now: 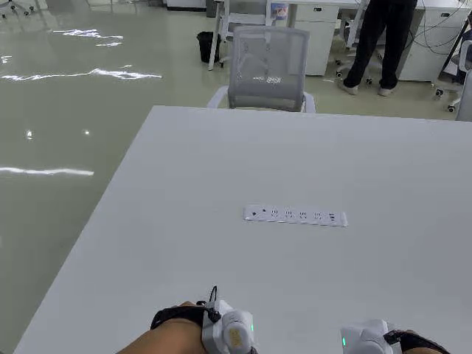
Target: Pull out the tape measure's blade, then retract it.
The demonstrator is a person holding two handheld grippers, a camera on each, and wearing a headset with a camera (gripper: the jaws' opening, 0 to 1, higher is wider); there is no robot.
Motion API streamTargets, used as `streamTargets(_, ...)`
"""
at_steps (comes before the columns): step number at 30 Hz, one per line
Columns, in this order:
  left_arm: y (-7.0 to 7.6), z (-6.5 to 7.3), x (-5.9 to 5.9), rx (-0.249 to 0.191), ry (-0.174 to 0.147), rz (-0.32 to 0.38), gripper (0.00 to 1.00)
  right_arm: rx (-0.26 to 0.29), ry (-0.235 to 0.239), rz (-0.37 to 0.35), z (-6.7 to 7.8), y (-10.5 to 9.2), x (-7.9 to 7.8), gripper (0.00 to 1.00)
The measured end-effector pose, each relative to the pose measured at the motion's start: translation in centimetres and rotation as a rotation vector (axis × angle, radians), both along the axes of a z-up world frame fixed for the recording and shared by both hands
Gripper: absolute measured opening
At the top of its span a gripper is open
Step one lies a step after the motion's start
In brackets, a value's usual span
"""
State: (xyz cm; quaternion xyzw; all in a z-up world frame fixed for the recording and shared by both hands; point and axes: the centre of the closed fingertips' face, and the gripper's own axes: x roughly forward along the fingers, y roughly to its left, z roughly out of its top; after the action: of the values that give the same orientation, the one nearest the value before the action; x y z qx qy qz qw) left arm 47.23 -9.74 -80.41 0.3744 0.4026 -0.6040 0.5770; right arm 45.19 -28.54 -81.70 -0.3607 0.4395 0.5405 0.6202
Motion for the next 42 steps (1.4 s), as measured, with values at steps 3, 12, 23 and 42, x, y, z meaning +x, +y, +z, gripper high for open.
streamTargets(3, 0.0, 0.0, 0.0, 0.001, 0.000, 0.000, 0.39, -0.003, 0.001, -0.004, 0.0, -0.4, -0.1, 0.11)
streamTargets(12, 0.0, 0.0, 0.0, 0.001, 0.000, 0.004, 0.39, -0.019, 0.006, -0.010, 0.1, -1.5, -0.3, 0.11)
streamTargets(23, 0.0, 0.0, 0.1, -0.002, -0.001, 0.010, 0.39, -0.037, 0.007, -0.005, 0.1, -2.2, -0.3, 0.11)
streamTargets(42, -0.1, 0.0, 0.0, -0.006, 0.002, 0.010, 0.39, -0.049, 0.007, -0.019, 0.0, -3.7, -0.5, 0.11)
